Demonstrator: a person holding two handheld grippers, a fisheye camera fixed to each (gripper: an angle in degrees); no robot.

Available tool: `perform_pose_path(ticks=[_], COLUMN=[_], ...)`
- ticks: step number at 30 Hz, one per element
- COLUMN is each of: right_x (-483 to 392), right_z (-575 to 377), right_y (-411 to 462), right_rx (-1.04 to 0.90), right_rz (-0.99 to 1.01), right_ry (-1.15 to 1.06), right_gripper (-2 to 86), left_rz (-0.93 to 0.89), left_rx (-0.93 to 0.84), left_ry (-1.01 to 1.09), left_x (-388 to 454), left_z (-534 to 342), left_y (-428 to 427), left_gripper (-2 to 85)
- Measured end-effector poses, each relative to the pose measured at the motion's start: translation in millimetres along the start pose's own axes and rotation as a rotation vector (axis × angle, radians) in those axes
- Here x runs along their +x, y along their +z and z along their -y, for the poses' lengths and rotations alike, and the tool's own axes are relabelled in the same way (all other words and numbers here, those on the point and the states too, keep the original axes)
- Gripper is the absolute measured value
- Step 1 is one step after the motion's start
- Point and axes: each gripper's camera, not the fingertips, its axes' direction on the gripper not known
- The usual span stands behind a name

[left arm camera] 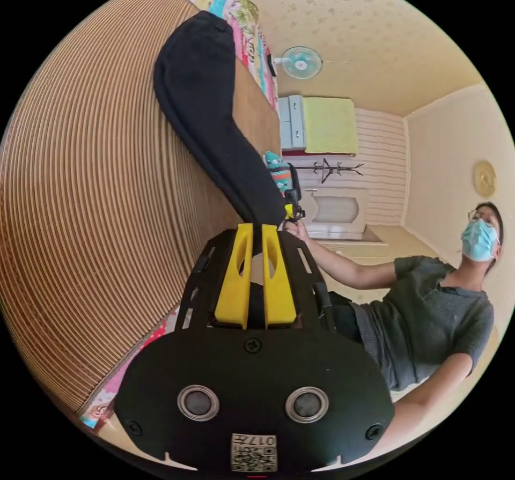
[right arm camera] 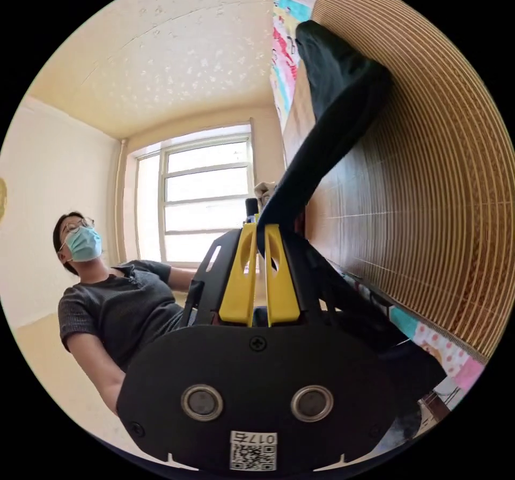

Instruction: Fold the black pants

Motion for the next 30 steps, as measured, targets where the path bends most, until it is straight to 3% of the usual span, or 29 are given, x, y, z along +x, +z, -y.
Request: perform_pose_path(ticks=[3, 12, 17, 22, 26, 30], right_x=[-62.8, -294.1, -427.4, -432.1, -356.9, -287.7], right_z=[-34.4, -94.5, -104.3, -49.5, 33.1, 91.0], right_y=[0.5, 23.3, 43.1, 61.6, 82.2, 97.8], right_rx=[0.005, -0.101, -0.055, -0.016, -0.013, -0.009], right_rz=[0.085, 0.085, -0.129, -0.372, -0.62, -0.704], right_ry=[-0.14, -0.661, -0.949, -0.864, -0.613, -0.473], right_gripper=[2.7, 2.3, 2.1, 1.9, 2.0, 2.2], left_rz=[-0.113, -0.198, -0.303, -0.206, 0.033, 0.225], left_rx=[0.059, 0.154, 0.245, 0.299, 0.295, 0.282], left_ry=[0.114, 0.54, 0.726, 0.669, 0.409, 0.239], left_x=[58.8, 272.4, 367.2, 383.7, 318.6, 251.9], left_z=[-33.8, -64.8, -48.1, 4.3, 77.9, 135.9], left_y=[-10.8, -33.8, -45.4, -51.7, -40.1, -20.8], left_gripper=[3.6, 3.7, 4.0, 4.1, 3.9, 3.8])
